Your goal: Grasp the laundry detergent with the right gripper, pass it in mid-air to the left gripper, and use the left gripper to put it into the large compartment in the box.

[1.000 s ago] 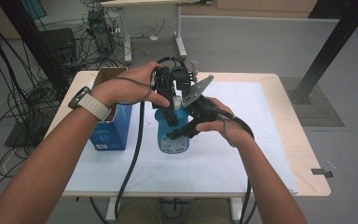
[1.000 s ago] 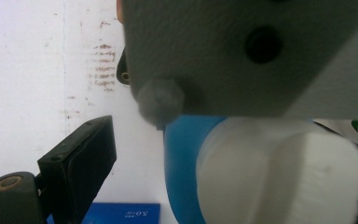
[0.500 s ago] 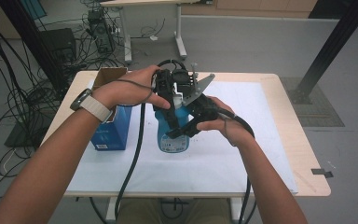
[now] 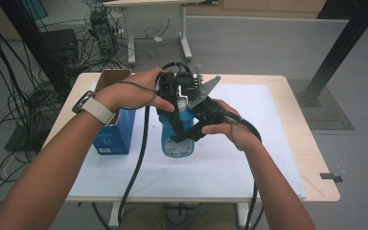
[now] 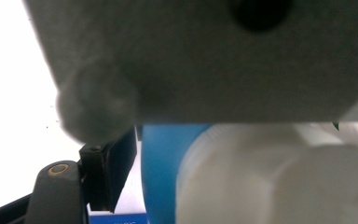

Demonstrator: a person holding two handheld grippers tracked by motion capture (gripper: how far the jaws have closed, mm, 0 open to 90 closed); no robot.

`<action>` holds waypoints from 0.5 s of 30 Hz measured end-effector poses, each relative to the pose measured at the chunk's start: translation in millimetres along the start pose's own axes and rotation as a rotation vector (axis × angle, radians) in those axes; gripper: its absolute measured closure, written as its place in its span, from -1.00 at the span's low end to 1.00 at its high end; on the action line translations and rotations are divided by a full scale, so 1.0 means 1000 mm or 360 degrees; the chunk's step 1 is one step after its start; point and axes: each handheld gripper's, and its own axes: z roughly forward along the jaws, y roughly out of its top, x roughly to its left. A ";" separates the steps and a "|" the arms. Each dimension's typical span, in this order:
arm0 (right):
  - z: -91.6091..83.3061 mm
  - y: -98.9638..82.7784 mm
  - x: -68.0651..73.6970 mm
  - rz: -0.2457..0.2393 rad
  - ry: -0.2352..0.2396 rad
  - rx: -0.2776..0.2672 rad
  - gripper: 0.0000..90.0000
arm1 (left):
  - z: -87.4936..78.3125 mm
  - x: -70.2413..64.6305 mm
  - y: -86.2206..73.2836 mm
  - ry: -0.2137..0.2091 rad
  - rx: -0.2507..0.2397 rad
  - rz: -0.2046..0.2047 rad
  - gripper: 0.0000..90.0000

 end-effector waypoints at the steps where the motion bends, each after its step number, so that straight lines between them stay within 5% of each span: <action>1: 0.001 0.000 0.000 -0.0006 0.0015 -0.0004 -0.03 | 0.000 0.000 0.000 -0.0004 0.0010 0.0017 -0.32; 15: 0.002 -0.001 -0.001 -0.0020 0.0016 0.0001 -0.03 | -0.001 -0.001 -0.001 0.0007 0.0026 0.0103 -0.16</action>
